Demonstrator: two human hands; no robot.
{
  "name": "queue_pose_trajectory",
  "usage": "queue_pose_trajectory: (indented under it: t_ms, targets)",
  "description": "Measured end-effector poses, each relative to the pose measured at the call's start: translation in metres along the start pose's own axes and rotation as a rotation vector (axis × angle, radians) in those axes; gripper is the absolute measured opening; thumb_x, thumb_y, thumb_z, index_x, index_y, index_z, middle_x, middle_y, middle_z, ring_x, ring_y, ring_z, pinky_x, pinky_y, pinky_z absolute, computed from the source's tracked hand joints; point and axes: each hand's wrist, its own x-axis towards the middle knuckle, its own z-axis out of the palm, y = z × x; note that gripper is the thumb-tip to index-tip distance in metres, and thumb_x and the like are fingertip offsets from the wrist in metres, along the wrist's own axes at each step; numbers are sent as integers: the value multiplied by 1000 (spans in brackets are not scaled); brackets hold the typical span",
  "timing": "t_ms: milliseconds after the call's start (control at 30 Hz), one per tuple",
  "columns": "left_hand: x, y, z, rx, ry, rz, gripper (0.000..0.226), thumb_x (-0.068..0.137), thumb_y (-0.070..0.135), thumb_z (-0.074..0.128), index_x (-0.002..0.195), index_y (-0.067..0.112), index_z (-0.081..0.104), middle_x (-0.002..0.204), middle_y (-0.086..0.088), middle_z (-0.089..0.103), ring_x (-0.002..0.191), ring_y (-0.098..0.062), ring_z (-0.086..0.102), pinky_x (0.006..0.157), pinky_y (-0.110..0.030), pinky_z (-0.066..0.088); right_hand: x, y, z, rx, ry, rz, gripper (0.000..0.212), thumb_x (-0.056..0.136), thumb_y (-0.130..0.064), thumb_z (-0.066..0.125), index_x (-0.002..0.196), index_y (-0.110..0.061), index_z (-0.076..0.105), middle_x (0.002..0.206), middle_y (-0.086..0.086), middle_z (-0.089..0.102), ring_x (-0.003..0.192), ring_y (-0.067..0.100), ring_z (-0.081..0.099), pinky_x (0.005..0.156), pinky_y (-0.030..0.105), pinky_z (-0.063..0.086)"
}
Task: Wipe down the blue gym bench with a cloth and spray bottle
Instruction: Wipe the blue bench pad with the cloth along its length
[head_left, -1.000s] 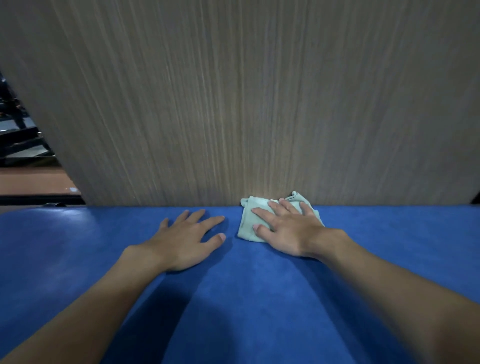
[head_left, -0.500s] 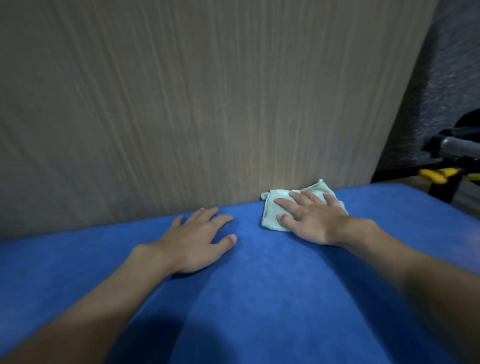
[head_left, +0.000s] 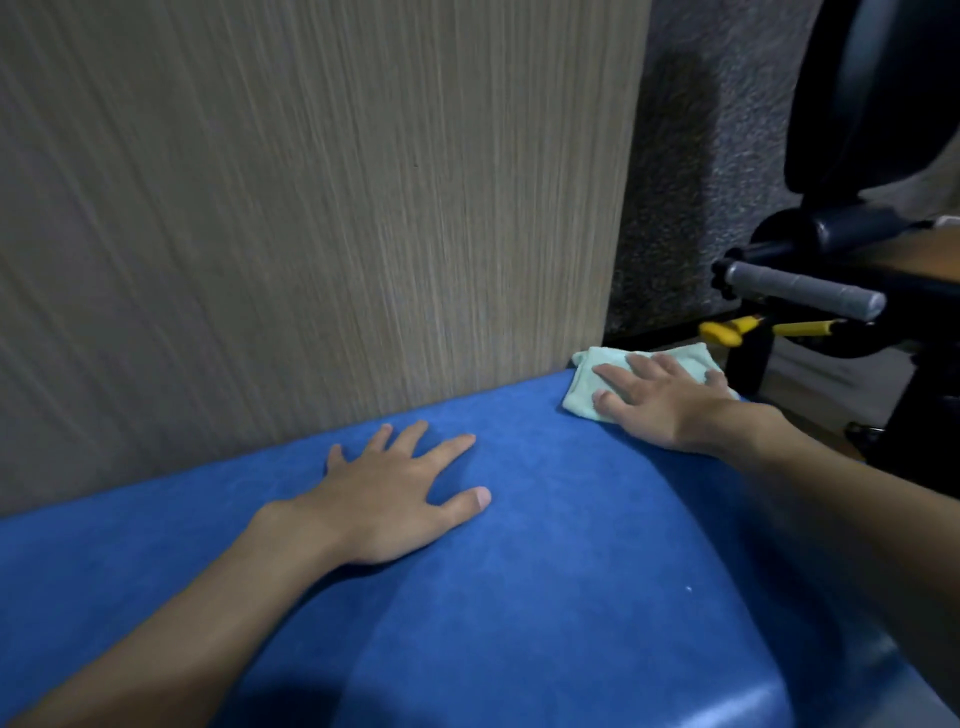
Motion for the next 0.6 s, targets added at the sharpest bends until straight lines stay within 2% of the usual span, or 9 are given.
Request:
queue_pose_trajectory:
  t_ms: [167,300,600]
  targets:
    - [-2,0,3,-15,1,-4,73,83,85,16,149,59,-4,167,7,-8,153,-23,-10,117,-64,-2,-32,16,-1,50,-9,95,55,95,-63,18,148,-52,11,163,-9,4,150,23,-2,106,69,13]
    - [-5,0,7,-56,19,11,70,87,81,16,151,56,-3,167,6,-10,152,-24,-13,117,-64,-6,-58,4,2,21,-35,128,56,96,-61,16,150,-51,7,165,-8,-5,151,23,-8,110,70,5]
    - [-46,-30,13,-96,70,69,62,96,68,21,154,49,11,167,12,-1,152,-11,-8,122,-52,-3,-96,-47,14,-32,-45,48,56,97,-59,15,151,-50,5,165,-8,-6,151,22,-10,111,67,-2]
